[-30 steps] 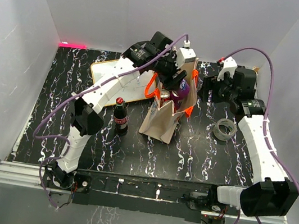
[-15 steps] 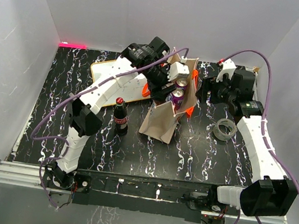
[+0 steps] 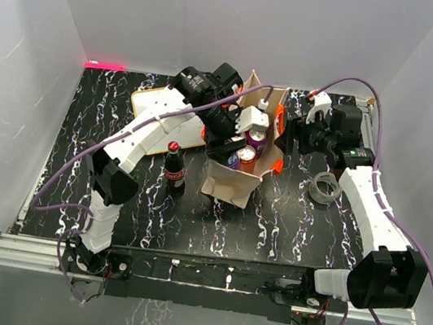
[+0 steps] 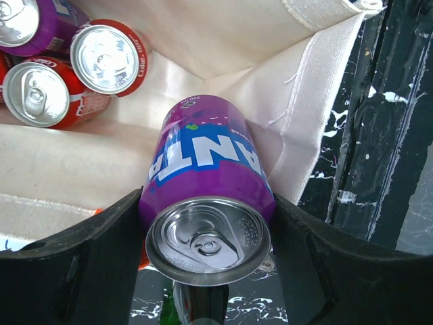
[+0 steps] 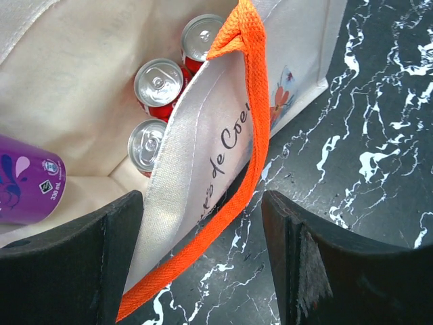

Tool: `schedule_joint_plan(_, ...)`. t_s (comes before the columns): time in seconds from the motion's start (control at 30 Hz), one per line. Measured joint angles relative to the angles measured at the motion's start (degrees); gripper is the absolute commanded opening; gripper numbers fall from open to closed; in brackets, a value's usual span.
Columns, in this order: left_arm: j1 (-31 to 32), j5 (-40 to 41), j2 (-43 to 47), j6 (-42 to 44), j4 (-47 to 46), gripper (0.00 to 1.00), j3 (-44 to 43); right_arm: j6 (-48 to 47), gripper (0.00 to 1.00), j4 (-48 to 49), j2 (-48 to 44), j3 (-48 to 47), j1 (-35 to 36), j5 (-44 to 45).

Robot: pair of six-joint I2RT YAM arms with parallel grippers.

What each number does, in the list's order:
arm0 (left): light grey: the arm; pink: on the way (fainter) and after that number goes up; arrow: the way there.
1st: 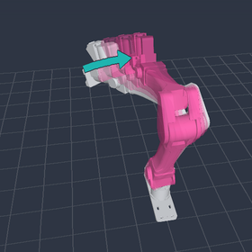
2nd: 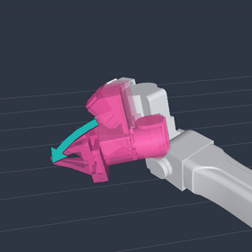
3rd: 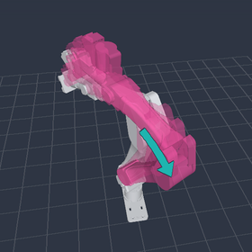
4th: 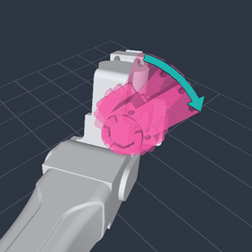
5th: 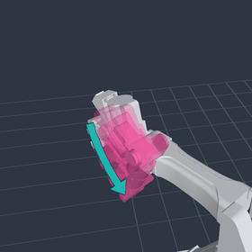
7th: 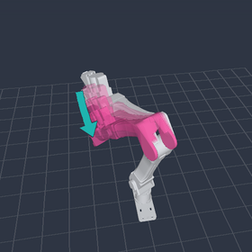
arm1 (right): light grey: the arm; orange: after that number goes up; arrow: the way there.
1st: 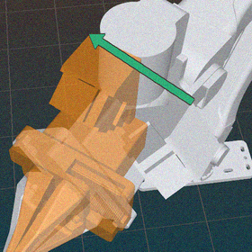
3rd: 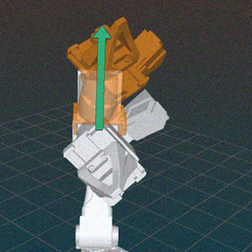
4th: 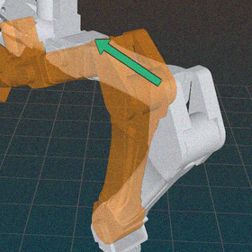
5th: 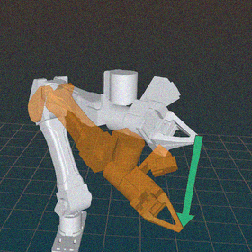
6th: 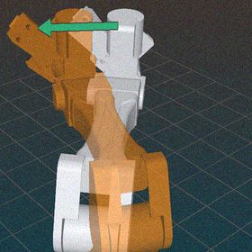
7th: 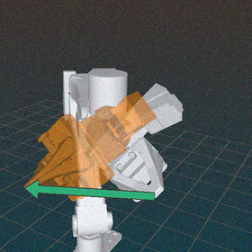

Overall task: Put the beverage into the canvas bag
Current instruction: Place the drink in the canvas bag.

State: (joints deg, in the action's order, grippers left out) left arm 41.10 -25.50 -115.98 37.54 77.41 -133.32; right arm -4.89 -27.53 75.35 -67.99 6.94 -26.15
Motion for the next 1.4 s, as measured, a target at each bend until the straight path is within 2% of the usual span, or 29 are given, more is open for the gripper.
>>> schedule_joint_plan(0.27, 1.31, 2.6, -0.42, -0.24, -0.17, 0.0, 1.55, -4.11, 0.7, 1.9, -0.02, 4.85, 0.0, -3.91)
schedule_joint_plan(0.73, 1.51, 9.53, -5.9, -4.04, 0.07, 0.0, -0.42, -8.98, 0.67, -0.74, -0.09, 6.21, -0.11, -5.66)
schedule_joint_plan(1.0, 1.79, 12.85, -6.99, -5.11, -3.26, 0.0, 1.44, -9.03, 0.66, -0.85, 0.94, 6.23, -0.11, -5.9)
schedule_joint_plan(1.4, 0.83, 14.97, -14.73, -5.88, -8.0, 0.0, 1.46, -10.29, 0.66, -0.98, 1.11, 6.23, -0.44, -5.31)
